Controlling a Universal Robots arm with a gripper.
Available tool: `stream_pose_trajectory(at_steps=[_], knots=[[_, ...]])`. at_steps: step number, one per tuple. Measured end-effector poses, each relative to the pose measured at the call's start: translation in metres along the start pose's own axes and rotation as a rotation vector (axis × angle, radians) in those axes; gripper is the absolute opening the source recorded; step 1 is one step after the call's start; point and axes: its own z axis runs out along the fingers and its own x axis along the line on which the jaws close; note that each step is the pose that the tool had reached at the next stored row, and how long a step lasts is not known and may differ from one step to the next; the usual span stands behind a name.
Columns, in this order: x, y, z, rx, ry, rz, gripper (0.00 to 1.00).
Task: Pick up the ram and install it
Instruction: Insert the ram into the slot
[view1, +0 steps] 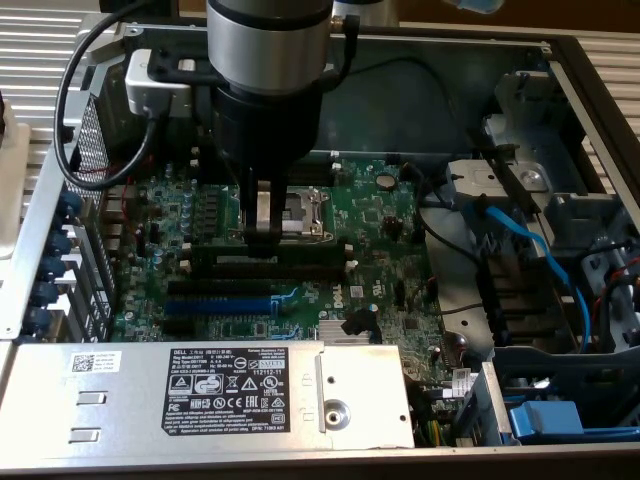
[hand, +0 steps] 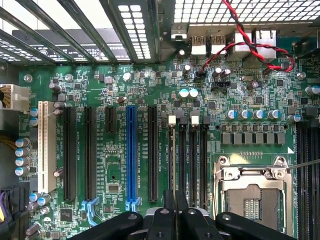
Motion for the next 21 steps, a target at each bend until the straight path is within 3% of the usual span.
stream_pose_trajectory(at_steps=[11, 14, 15, 21], knots=[[0.0000, 0.0000, 0.0015, 0.0000, 0.0000, 0.000, 0.12], [-0.0001, 0.0000, 0.0015, 0.0000, 0.0001, 0.000, 0.20], [0.0000, 0.0000, 0.0015, 0.0000, 0.0000, 0.000, 0.27], [-0.0001, 0.0000, 0.0014, 0.0001, -0.0001, 0.000, 0.27]])
